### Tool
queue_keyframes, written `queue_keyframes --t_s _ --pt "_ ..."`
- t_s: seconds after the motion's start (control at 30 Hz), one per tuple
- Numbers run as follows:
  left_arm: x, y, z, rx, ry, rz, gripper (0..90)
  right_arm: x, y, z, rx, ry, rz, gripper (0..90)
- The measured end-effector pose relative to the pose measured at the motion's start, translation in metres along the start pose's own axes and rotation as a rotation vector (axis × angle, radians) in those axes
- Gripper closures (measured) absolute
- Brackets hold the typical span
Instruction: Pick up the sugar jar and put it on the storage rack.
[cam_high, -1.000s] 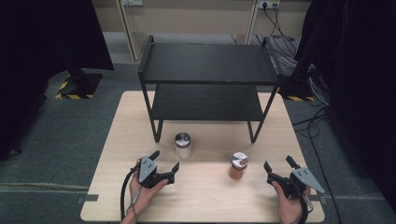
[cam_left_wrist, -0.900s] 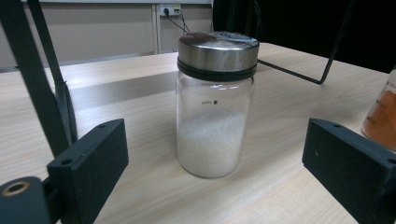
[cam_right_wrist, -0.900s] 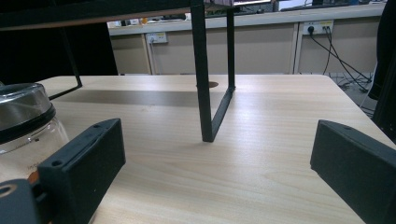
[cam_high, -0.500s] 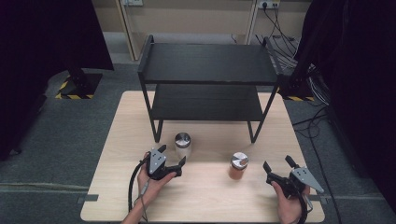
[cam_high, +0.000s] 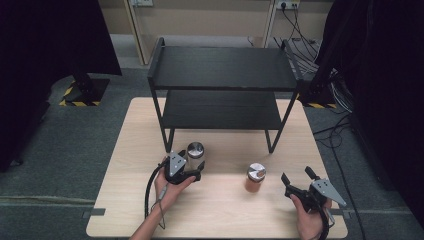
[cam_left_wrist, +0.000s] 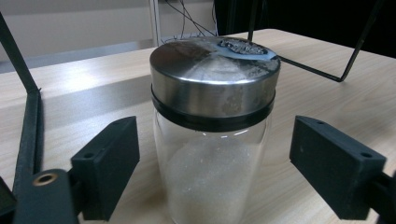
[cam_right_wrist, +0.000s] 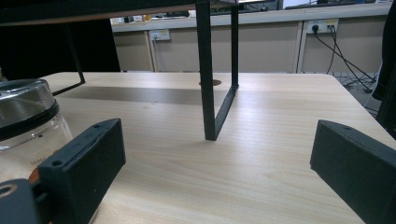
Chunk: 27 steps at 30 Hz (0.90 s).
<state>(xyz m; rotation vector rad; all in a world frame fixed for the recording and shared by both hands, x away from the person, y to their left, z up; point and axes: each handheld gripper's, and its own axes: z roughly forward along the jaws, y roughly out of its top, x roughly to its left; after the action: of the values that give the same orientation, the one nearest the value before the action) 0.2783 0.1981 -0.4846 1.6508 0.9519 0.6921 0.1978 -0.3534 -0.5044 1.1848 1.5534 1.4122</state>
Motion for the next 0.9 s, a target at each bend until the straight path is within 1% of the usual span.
queue_keyframes --t_s 0.03,0.23,0.4,0.47,0.67,0.9 --pt "-0.001 0.002 0.002 0.005 0.005 0.004 16.7 0.0 0.0 0.0 0.0 0.001 -0.001 3.5" --pt "-0.004 0.004 0.011 0.022 0.013 -0.002 19.6 0.0 0.0 0.0 0.001 0.002 0.0 3.5" --pt "-0.007 0.004 0.016 0.027 0.019 -0.006 21.8 -0.001 0.0 0.0 0.003 0.008 0.0 3.5" --pt "-0.008 0.004 0.019 0.03 0.027 -0.013 23.9 -0.001 0.001 0.0 0.003 0.009 0.0 3.5" --pt "-0.01 0.004 0.021 0.034 0.043 -0.021 29.9 -0.002 0.001 0.0 0.007 0.012 -0.002 3.5" --pt "-0.013 0.004 0.021 0.032 0.056 -0.018 30.6 -0.002 0.002 0.001 0.012 0.014 -0.003 3.5"
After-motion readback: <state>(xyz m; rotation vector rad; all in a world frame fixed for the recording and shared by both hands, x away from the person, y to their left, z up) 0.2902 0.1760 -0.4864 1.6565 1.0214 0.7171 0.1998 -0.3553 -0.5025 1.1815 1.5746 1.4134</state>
